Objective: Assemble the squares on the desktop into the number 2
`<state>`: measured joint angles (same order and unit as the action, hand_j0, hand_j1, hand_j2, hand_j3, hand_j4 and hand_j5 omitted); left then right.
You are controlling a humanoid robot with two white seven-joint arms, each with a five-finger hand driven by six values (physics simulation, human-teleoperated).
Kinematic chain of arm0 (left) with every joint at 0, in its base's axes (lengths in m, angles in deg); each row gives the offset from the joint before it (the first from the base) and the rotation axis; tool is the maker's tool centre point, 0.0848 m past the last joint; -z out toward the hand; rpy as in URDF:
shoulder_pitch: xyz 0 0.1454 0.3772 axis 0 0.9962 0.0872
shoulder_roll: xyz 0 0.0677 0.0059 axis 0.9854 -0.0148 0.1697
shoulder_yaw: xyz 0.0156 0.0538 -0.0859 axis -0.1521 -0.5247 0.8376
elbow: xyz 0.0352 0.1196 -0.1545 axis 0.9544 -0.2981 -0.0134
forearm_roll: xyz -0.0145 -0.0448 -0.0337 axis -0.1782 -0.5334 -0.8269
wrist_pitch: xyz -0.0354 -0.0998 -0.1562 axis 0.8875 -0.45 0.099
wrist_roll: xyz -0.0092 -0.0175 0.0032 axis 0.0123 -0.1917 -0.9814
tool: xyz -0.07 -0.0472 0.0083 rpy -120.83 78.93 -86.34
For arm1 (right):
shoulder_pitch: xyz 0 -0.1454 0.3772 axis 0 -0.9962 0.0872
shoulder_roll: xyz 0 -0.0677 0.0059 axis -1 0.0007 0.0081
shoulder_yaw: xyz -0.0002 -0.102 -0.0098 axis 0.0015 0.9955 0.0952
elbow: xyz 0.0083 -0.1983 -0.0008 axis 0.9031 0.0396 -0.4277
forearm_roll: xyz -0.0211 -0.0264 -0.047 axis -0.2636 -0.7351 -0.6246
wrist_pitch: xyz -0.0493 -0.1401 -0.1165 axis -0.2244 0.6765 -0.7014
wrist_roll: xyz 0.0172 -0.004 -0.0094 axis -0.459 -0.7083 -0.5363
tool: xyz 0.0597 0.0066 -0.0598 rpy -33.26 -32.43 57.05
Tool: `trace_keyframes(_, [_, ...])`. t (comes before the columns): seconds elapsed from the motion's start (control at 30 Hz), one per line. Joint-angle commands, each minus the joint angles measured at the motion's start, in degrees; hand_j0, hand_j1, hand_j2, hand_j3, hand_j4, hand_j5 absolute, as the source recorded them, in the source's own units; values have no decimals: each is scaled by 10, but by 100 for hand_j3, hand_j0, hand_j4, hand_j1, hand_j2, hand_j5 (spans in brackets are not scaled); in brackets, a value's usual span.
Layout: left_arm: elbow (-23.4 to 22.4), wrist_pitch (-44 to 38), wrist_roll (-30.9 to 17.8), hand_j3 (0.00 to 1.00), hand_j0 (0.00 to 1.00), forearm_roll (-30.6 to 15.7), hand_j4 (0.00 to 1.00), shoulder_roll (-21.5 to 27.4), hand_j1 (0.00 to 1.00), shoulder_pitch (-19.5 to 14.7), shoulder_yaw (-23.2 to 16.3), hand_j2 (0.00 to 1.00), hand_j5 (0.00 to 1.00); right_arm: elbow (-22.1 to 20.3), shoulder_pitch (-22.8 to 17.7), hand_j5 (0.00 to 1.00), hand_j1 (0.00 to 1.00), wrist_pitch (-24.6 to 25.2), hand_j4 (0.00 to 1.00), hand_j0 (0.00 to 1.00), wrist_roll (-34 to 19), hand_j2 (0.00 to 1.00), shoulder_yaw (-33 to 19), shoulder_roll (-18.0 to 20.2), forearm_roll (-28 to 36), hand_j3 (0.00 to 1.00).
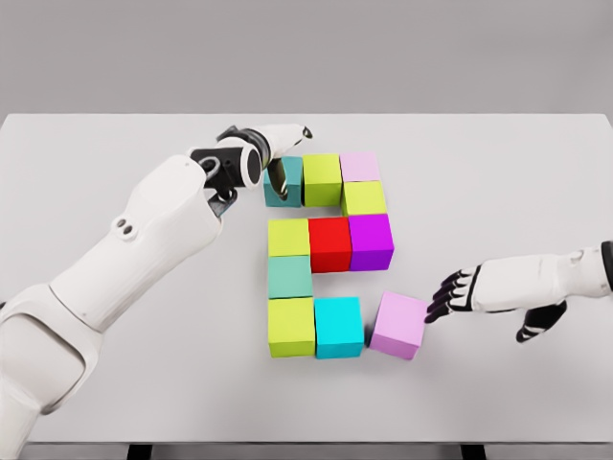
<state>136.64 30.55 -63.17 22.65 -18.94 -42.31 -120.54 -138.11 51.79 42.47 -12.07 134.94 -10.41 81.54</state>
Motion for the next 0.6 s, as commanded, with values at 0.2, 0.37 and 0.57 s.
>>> trace_keyframes(0.2, [0, 2, 0, 99, 99, 25, 99, -4, 99, 3, 0, 99, 99, 0, 4, 100, 100, 1, 100, 100, 0, 100, 0, -14, 3, 100])
trace_keyframes(0.37, [0, 2, 0, 99, 99, 34, 99, -7, 99, 4, 0, 99, 99, 2, 4, 100, 100, 1, 100, 100, 0, 100, -1, -6, 2, 100])
trace_keyframes(0.57, [5, 2, 0, 99, 99, 35, 99, -8, 99, 4, 0, 99, 99, 23, 2, 100, 100, 1, 100, 100, 0, 100, -4, 1, -3, 100])
